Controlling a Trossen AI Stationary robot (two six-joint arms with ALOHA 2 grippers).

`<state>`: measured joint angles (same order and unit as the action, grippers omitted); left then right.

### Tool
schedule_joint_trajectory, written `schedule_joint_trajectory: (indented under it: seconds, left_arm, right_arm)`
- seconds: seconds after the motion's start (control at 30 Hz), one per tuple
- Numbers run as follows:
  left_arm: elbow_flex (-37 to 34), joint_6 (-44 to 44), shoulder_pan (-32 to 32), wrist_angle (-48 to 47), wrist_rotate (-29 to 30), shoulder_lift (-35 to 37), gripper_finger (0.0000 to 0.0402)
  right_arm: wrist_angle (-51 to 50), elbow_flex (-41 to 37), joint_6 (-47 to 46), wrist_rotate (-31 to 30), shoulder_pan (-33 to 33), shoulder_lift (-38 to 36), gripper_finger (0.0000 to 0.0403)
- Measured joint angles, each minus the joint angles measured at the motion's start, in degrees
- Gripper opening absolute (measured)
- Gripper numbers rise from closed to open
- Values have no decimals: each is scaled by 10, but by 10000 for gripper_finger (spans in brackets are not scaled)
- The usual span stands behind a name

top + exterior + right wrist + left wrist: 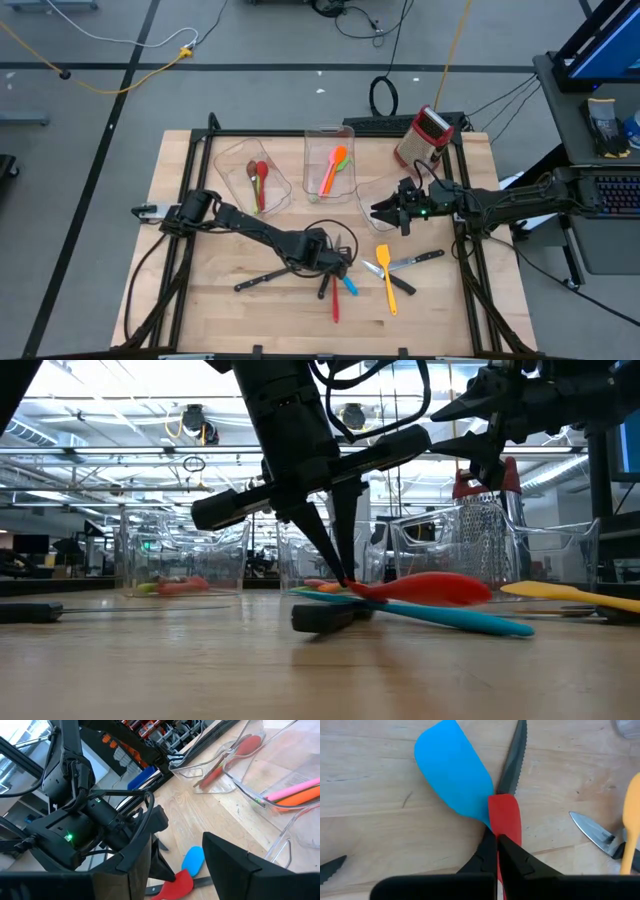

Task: Pick & Place Kitchen Items
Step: Put the red silicone spatula into the middle bin

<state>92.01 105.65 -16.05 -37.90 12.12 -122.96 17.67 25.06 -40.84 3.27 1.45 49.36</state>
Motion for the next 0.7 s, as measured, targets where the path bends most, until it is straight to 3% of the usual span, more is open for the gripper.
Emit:
schedule_joint_trajectory:
  seconds: [0.7]
  left_arm:
    - [-1,-17,-4,9,-18,20,0]
  right_arm:
    - [0,0,26,0,0,0,171]
